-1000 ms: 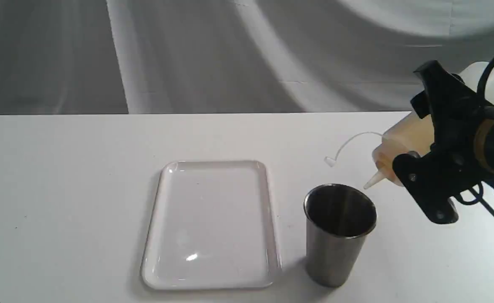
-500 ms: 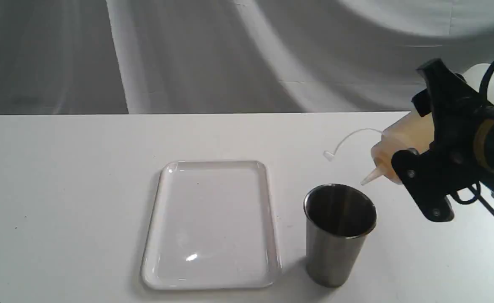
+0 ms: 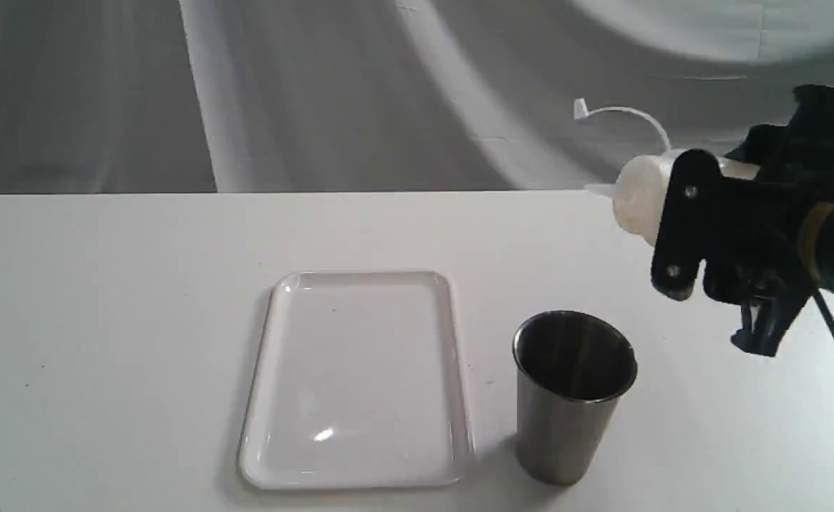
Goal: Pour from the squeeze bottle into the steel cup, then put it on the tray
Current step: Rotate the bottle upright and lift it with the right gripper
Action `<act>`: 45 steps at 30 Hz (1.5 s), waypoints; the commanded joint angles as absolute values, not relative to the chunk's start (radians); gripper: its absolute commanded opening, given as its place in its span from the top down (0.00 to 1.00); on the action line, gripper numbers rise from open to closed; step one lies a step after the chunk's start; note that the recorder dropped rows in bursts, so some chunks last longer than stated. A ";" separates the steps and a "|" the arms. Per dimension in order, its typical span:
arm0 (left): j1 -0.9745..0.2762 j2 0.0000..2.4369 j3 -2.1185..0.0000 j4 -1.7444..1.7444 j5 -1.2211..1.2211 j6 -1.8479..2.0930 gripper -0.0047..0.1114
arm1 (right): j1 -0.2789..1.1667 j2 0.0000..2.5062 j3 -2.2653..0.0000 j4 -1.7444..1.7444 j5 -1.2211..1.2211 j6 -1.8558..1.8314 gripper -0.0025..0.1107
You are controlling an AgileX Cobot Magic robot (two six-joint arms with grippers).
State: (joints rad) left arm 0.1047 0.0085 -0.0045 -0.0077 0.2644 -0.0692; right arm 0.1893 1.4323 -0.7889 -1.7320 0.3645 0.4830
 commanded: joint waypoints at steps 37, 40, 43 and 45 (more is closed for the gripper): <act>0.100 0.010 0.000 -0.012 0.266 -0.071 0.89 | 0.189 1.253 -0.811 -1.641 -0.011 1.242 0.98; 0.100 0.010 0.000 -0.012 0.266 -0.071 0.89 | 0.189 1.281 -0.843 -1.538 -0.080 1.248 0.98; 0.100 0.010 0.000 -0.012 0.266 -0.071 0.89 | 0.189 1.309 -0.900 -1.453 -0.108 1.248 0.98; 0.100 0.010 0.000 -0.012 0.266 -0.071 0.89 | 0.189 1.333 -0.945 -1.451 -0.160 1.248 0.98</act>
State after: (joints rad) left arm 0.1047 0.0085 -0.0045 -0.0077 0.2644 -0.0692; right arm 0.1893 1.3281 -0.9050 -1.4770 -0.1176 1.2444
